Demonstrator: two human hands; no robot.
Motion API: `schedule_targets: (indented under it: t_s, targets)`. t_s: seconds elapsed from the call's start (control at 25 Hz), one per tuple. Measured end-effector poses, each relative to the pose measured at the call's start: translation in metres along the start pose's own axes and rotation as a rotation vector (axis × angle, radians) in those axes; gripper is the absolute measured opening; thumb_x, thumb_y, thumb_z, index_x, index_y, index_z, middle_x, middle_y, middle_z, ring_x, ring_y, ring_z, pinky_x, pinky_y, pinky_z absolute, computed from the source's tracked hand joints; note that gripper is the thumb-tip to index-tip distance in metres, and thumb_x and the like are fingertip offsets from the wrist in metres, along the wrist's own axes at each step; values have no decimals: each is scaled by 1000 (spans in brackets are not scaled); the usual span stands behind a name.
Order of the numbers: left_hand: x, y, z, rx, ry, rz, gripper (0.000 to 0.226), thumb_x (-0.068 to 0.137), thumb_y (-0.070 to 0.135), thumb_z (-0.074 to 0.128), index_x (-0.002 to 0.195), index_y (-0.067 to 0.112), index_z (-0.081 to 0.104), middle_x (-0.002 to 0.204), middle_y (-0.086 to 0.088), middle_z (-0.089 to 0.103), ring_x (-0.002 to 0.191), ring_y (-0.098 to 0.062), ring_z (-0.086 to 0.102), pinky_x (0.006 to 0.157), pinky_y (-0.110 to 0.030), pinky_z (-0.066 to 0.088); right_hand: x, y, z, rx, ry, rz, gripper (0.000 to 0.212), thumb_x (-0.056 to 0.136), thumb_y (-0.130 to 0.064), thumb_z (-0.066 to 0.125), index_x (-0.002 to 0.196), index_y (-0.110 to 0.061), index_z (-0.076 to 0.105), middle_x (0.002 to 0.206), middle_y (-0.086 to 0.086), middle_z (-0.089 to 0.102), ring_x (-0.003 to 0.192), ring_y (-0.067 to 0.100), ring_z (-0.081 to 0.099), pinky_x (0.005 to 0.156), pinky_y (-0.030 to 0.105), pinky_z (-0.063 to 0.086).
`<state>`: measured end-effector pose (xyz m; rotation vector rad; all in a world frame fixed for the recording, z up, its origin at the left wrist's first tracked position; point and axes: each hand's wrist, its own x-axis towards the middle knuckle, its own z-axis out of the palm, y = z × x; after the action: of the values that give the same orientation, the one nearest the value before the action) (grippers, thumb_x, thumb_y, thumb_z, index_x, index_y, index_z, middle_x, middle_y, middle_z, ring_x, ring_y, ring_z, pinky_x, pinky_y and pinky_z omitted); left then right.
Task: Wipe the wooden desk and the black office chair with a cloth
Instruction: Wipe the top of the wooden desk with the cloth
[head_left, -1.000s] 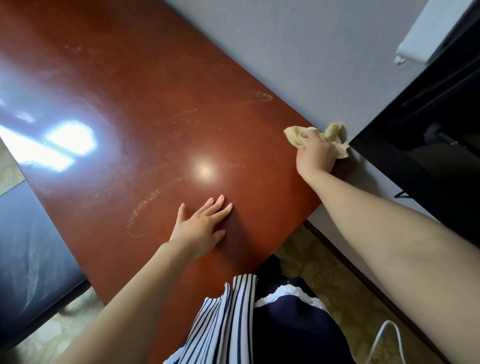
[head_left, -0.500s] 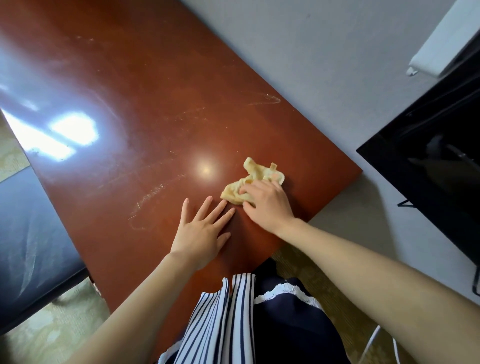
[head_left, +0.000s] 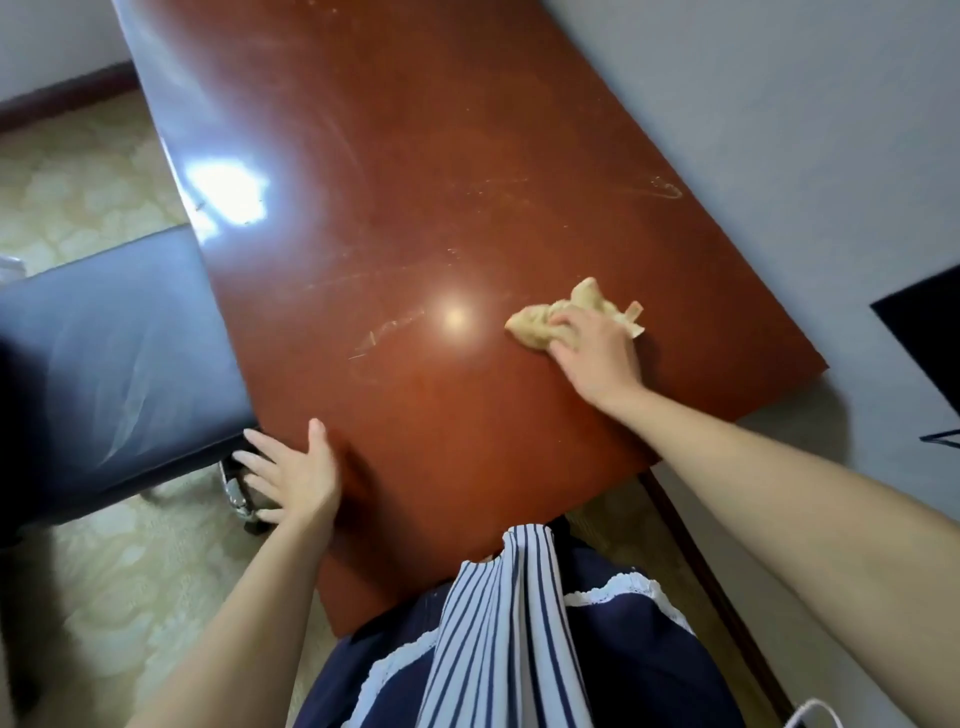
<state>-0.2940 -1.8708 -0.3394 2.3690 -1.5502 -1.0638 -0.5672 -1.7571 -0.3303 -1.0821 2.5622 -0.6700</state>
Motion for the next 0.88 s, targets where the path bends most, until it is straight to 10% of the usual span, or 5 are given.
schedule_targets:
  t_s: [0.2, 0.6, 0.88]
  targets:
    - [28, -14, -15, -399, -236, -116, 56, 102, 42, 27, 152, 27, 7, 158, -4, 14, 144, -23, 16, 114, -40, 12, 25, -41, 28, 128, 127, 463, 13, 89, -21, 58, 102, -23, 59, 104, 0, 60, 99, 24, 59, 76, 26, 39]
    - [38, -13, -16, -527, -297, -214, 56, 96, 58, 17, 149, 39, 15, 158, 3, 15, 140, -26, 23, 116, -46, 15, -88, -154, 104, -18, -315, -278, 28, 80, -15, 61, 108, -20, 63, 106, 2, 65, 101, 26, 55, 93, 35, 36]
    - [38, -9, -11, -475, -279, -231, 59, 96, 60, 16, 149, 36, 12, 157, -1, 12, 140, -27, 20, 116, -43, 10, -51, -144, 92, -203, -330, -439, 31, 88, -25, 57, 119, -24, 61, 121, -3, 61, 114, 20, 54, 98, 34, 33]
